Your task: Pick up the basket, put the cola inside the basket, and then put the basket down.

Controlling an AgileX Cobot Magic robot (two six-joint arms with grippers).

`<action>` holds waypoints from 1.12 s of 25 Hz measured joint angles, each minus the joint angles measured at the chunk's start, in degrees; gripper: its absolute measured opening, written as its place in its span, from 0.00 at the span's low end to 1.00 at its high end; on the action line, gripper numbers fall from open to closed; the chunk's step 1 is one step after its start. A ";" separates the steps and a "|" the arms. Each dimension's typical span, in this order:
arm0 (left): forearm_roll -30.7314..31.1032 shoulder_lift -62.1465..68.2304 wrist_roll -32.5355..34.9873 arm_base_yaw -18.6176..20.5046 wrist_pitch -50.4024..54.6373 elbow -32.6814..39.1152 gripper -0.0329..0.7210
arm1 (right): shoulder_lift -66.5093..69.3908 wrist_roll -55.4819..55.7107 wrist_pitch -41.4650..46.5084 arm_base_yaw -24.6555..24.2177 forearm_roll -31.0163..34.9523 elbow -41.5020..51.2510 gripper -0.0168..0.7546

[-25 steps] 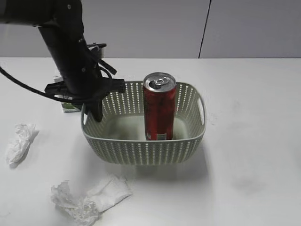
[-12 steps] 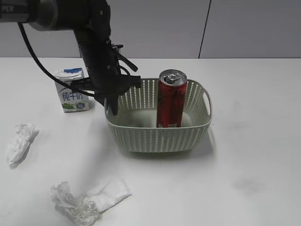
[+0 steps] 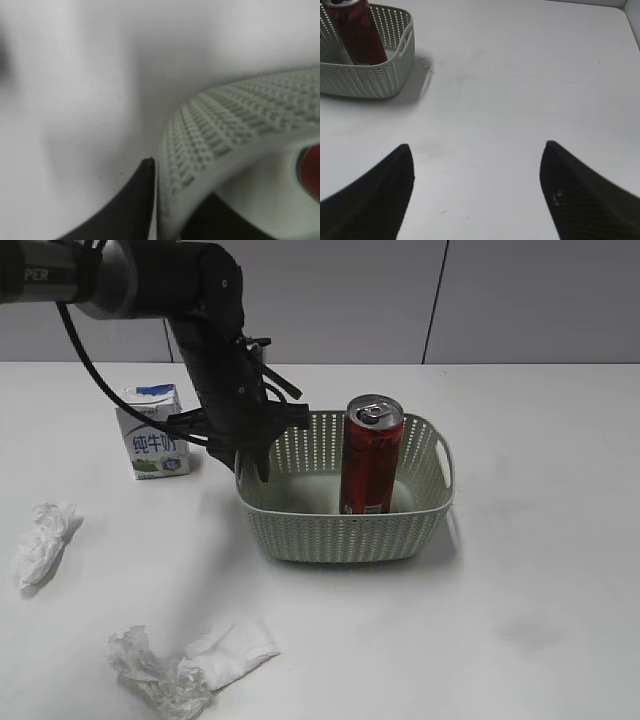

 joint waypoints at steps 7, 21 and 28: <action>-0.14 -1.34 2.52 0.21 1.75 -0.10 0.88 | -7.31 -0.06 0.39 0.00 0.11 4.49 0.79; 0.60 -19.00 11.42 15.85 7.41 -0.56 0.88 | -7.57 -0.06 0.39 0.00 0.17 4.49 0.79; 3.68 -23.69 15.30 25.90 7.88 -0.56 0.85 | -7.57 -0.06 0.39 0.00 0.17 4.49 0.79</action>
